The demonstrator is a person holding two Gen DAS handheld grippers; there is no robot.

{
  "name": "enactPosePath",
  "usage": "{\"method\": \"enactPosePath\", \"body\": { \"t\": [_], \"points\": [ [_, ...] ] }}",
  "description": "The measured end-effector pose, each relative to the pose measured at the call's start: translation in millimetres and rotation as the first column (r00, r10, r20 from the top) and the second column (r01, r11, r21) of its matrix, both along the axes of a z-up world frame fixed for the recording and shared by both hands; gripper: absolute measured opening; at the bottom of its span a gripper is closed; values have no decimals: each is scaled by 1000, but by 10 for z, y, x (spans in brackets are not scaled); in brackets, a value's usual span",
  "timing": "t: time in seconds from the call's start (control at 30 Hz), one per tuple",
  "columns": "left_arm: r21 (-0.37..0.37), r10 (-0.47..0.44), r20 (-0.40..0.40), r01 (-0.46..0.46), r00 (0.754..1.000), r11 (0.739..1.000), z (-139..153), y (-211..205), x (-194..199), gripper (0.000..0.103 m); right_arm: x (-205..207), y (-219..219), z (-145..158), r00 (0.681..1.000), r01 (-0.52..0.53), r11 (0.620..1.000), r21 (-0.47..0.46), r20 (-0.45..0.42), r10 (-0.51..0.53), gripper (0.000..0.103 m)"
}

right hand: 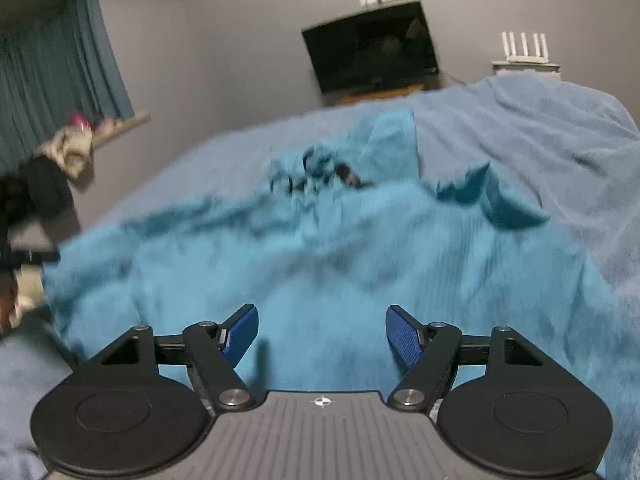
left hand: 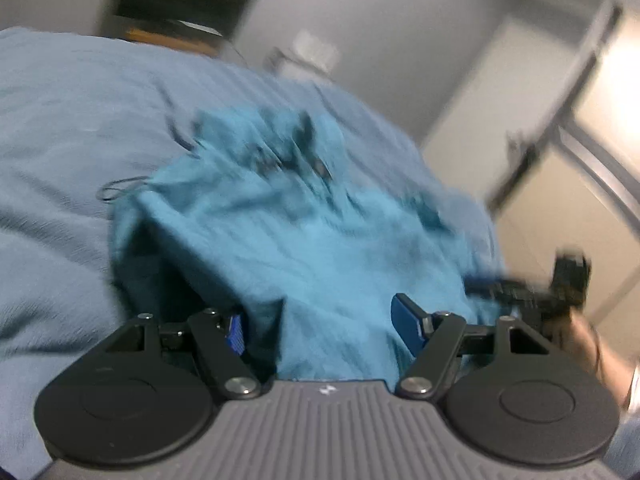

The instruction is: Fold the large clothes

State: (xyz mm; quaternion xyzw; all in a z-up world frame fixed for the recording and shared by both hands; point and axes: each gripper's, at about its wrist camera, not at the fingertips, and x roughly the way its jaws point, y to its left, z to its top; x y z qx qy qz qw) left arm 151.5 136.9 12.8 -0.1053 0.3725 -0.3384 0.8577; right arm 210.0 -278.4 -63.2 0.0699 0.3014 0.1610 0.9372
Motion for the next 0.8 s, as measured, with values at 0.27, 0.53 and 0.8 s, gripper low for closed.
{"method": "enactPosePath", "body": {
  "t": [0.27, 0.53, 0.8],
  "points": [
    [176, -179, -252, 227, 951, 958, -366, -67, 36, 69, 128, -163, -294, 944, 301, 928, -221, -71, -323, 33],
    [86, -8, -233, 29, 972, 996, -411, 328, -254, 62, 329, -156, -442, 901, 393, 852, -347, -41, -432, 35],
    [-54, 268, 134, -263, 954, 963, 389, 511, -975, 85, -229, -46, -82, 961, 267, 953, -143, 113, -252, 54]
  ]
}}
